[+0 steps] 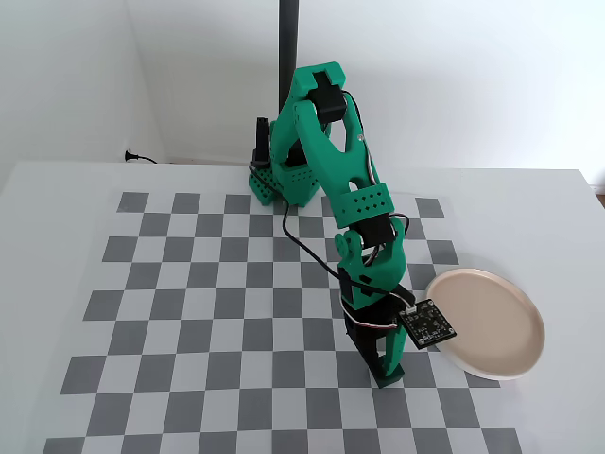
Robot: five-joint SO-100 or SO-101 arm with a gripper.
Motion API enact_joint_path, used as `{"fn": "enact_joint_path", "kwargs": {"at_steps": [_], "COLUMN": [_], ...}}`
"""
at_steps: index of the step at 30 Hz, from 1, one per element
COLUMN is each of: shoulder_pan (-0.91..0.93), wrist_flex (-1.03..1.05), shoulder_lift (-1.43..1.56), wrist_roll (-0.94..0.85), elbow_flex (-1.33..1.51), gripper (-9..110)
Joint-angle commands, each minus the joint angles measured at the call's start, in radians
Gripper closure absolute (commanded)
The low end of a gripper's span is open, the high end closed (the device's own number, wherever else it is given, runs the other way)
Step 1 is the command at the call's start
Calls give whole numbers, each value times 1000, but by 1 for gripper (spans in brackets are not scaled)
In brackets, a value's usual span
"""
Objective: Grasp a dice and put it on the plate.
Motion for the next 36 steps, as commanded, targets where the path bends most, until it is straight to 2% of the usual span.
{"fn": "enact_joint_path", "kwargs": {"at_steps": [1, 15, 36], "shoulder_pan": [9, 17, 18], "wrist_flex": [3, 9, 78], "shoulder_lift": [63, 72, 164], "wrist_roll": [9, 17, 15], "elbow_flex": [-80, -80, -71], "gripper": [97, 84, 81]}}
